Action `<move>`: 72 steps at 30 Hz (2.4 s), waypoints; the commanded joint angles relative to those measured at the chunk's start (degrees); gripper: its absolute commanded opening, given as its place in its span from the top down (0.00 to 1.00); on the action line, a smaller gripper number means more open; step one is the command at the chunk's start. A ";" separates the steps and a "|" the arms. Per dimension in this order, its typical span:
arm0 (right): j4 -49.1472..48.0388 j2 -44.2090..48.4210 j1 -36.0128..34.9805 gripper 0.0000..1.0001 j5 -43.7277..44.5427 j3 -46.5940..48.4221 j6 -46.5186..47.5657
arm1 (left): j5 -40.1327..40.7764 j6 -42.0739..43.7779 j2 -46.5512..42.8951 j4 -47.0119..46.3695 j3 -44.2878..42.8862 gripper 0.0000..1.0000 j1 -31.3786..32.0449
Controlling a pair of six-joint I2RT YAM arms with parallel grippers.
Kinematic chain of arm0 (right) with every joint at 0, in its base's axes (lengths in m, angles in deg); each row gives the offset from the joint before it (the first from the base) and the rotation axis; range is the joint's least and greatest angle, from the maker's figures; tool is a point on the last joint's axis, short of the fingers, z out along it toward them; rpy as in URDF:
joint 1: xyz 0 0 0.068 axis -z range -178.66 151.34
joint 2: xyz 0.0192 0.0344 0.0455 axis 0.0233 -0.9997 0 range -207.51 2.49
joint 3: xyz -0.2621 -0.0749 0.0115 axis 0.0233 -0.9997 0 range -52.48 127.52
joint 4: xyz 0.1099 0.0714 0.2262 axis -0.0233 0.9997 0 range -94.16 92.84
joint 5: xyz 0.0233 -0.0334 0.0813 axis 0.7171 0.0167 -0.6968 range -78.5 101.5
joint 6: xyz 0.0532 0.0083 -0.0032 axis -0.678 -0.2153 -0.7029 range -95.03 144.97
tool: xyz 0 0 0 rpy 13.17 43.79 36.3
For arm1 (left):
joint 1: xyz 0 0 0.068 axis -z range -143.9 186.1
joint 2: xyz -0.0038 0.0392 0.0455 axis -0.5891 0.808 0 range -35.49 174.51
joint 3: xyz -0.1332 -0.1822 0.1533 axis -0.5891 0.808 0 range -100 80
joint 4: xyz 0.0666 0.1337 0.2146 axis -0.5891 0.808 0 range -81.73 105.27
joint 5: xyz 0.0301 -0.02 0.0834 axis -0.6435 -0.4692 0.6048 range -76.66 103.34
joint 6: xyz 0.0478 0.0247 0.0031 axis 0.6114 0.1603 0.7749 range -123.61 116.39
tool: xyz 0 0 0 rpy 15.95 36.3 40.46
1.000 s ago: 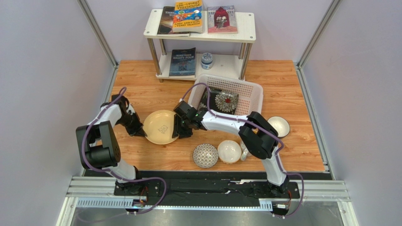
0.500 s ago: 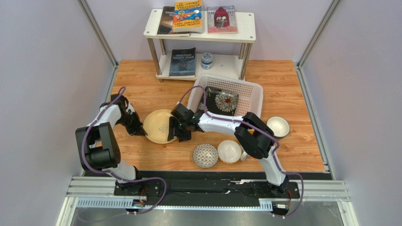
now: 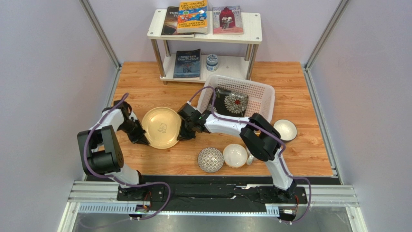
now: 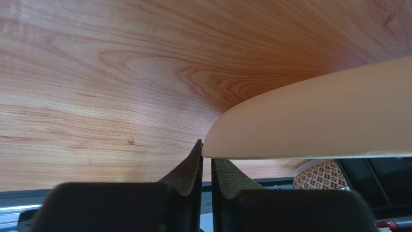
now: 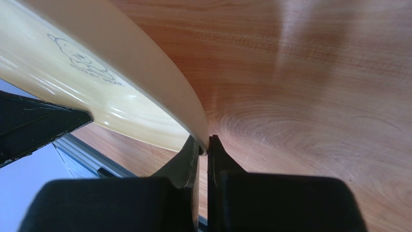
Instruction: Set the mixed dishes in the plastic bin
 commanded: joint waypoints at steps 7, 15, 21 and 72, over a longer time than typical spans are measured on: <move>8.13 4.76 -5.05 1.00 -1.14 1.08 5.39 | 2.86 -1.33 -10.35 -2.71 -2.33 0.57 0.38; 9.62 10.38 -4.88 1.00 0.70 2.13 6.35 | 4.27 -4.40 -17.72 -0.60 -3.03 0.48 -6.65; 12.08 16.89 -0.05 1.00 0.88 2.74 7.85 | 5.15 -6.51 -21.06 1.77 -5.31 0.48 -8.94; 18.41 17.25 43.55 1.00 -15.82 -7.01 16.11 | 0.84 -6.43 -20.99 -1.48 -3.65 0.51 -9.64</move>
